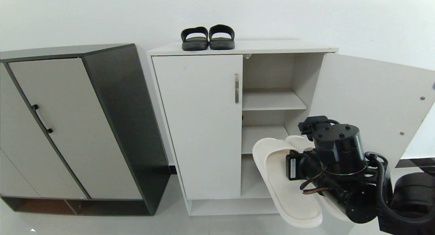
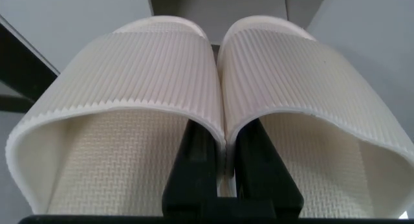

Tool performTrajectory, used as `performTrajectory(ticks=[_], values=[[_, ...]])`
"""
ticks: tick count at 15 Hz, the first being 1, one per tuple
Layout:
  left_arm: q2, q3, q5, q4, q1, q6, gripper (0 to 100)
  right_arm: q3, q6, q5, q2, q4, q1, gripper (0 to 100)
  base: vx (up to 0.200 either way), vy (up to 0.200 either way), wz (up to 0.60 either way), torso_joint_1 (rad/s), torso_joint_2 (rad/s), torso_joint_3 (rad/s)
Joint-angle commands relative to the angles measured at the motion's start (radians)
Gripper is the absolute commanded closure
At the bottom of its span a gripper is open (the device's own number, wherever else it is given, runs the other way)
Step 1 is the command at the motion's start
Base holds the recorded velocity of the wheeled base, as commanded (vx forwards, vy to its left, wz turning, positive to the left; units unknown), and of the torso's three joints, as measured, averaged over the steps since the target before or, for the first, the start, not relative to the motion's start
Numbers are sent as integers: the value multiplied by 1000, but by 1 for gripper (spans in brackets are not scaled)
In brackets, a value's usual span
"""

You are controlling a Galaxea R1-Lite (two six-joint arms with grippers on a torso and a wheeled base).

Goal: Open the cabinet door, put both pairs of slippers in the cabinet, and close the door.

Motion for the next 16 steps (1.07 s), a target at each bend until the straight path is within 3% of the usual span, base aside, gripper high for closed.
performTrajectory(ticks=[1,2,3,4,5,6,7,8,10,11,12,13,15,16], values=[[-430,297,58,27,162,45,100,5,-2,-1,7,-7,1,100,0,0,0,0,0,0],[-468,328,52,30,177,45,100,5,-2,-1,9,-11,3,100,0,0,0,0,0,0],[-473,388,71,23,197,21,100,5,-3,-1,9,-12,3,100,0,0,0,0,0,0],[-479,446,68,0,289,-1,100,13,-3,-1,10,-12,5,100,0,0,0,0,0,0],[-499,492,35,-5,355,16,100,14,-5,-1,10,-12,5,100,0,0,0,0,0,0],[-503,533,34,-22,360,16,100,14,-5,-1,15,-12,6,100,0,0,0,0,0,0],[-537,564,-9,-76,327,24,100,19,-5,-1,15,-14,8,100,0,0,0,0,0,0],[-563,584,-123,-119,315,39,100,20,-5,-1,15,-18,8,100,0,0,0,0,0,0],[-562,627,-405,-220,318,45,100,39,-6,2,16,-27,17,100,0,0,0,0,0,0],[-562,627,-452,-185,318,64,100,40,-9,5,16,-37,17,100,0,0,0,0,0,0],[-562,627,-477,-166,318,104,100,42,-9,5,22,-47,18,100,0,0,0,0,0,0],[-562,627,-492,-172,318,111,100,42,-11,5,30,-58,18,100,0,0,0,0,0,0],[-562,627,-491,-174,318,105,100,39,-20,8,42,-66,26,100,0,0,0,0,0,0],[-562,627,-491,-174,318,87,100,29,-31,8,65,-69,26,100,0,0,0,0,0,0]])
